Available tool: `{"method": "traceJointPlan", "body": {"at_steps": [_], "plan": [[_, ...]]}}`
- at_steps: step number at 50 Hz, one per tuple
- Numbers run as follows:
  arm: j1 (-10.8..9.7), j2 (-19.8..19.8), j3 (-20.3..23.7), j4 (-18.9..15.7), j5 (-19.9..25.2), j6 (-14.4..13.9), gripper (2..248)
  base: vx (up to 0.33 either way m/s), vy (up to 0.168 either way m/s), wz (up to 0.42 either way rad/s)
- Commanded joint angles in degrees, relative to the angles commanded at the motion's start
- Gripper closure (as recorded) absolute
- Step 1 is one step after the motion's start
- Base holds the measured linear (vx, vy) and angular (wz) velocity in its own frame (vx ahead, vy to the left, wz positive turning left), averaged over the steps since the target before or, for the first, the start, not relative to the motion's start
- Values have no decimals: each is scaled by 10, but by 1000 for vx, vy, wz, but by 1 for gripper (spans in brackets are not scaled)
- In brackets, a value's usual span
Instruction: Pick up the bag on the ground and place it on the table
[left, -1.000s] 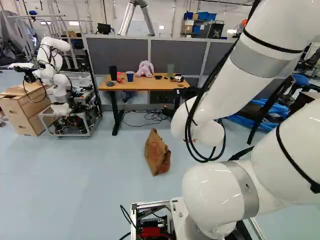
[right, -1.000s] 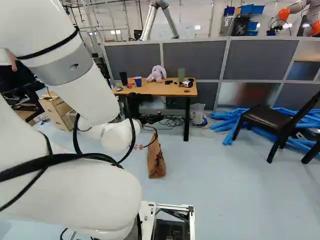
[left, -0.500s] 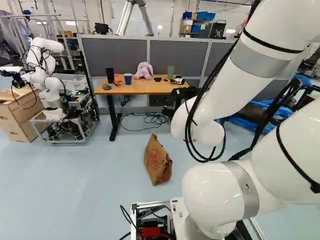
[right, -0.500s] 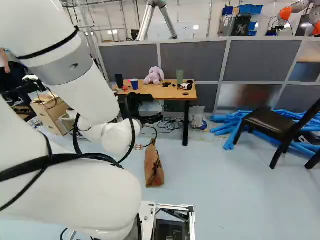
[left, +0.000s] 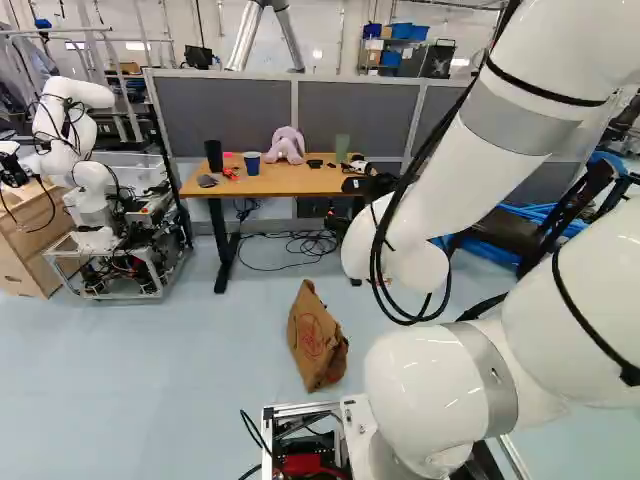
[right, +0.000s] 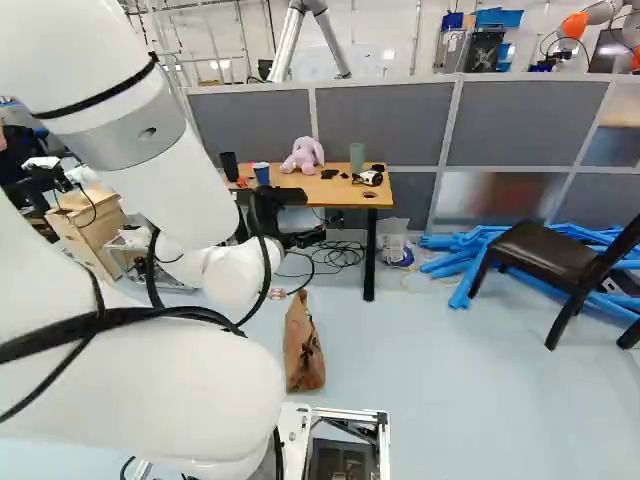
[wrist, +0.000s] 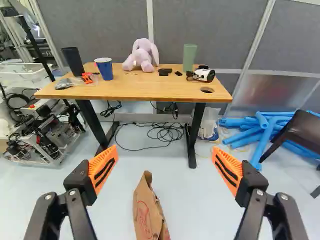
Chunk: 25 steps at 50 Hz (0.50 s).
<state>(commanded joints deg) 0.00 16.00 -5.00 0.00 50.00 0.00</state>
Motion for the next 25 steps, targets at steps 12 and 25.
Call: {"method": "traceJointPlan", "body": {"at_steps": [12,25], "plan": [[0,-4,-4,0,0,0,3,114,1,-20],[0,-10,-9,0,0,0,3,-2,1,3]]}}
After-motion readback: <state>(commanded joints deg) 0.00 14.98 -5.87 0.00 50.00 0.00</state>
